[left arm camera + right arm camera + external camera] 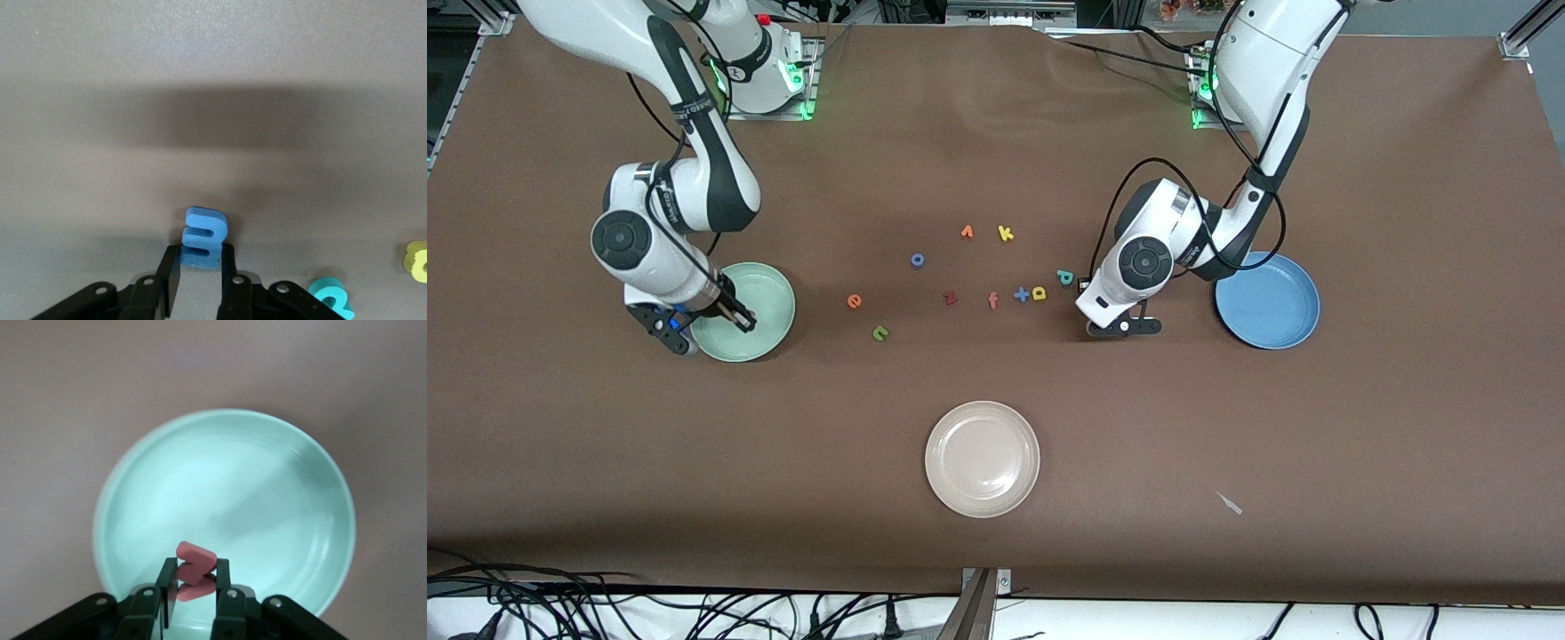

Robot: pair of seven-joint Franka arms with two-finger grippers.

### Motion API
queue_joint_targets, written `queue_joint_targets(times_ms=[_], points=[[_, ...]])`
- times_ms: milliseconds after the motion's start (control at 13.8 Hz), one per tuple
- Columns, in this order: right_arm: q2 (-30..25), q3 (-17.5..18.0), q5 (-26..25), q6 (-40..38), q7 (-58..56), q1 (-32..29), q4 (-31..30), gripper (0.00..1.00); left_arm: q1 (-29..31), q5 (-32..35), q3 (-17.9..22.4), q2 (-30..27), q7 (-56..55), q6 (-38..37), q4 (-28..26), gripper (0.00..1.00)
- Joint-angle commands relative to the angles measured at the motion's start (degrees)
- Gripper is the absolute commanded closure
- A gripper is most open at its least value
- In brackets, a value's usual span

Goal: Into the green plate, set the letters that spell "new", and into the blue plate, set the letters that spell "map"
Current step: 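Drop the pink W on the green plate while the left gripper carries blue E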

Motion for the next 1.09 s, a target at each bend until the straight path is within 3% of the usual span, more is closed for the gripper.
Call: queue_joint_targets(times_ms=[0,72,145,217,289,506,651,1013], points=[[-3.0,-1.6,0.4,6.2,-3.1,0.2,-8.5,1.0,0.1,-1.6,0.4,-0.3,0.5,-0.7,0.5,0.91],[-2.8,-1.6,0.4,6.5,-3.2,0.2,-8.6,1.0,0.4,-1.6,0.4,-1.2,0.9,-1.8,0.6,0.91],[-2.7,-1.6,0.4,6.3,-3.1,0.2,-8.6,0.82,0.6,-1.5,0.6,-2.6,1.2,-3.8,0.9,0.91],[-2.5,-1.6,0.4,6.1,-3.1,0.2,-8.6,0.13,1.6,-1.3,0.7,-4.4,1.7,-6.8,1.3,0.91],[-2.2,-1.6,0.4,6.1,-3.2,0.2,-8.5,0.0,3.3,-1.1,0.6,-6.1,3.4,-10.6,1.9,0.91],[-3.6,-1.3,0.3,5.2,-3.4,0.3,-7.5,0.0,8.3,-0.7,0.9,-9.6,11.4,-21.0,3.7,0.91],[-4.6,-0.6,0.3,2.8,-3.1,0.6,-5.9,0.0,12.7,2.9,1.0,-10.6,17.3,-24.5,3.9,0.91],[-3.2,7.2,0.3,1.7,5.1,1.1,-1.7,0.0,23.6,10.0,0.8,-8.0,31.7,-24.6,3.6,0.91]])
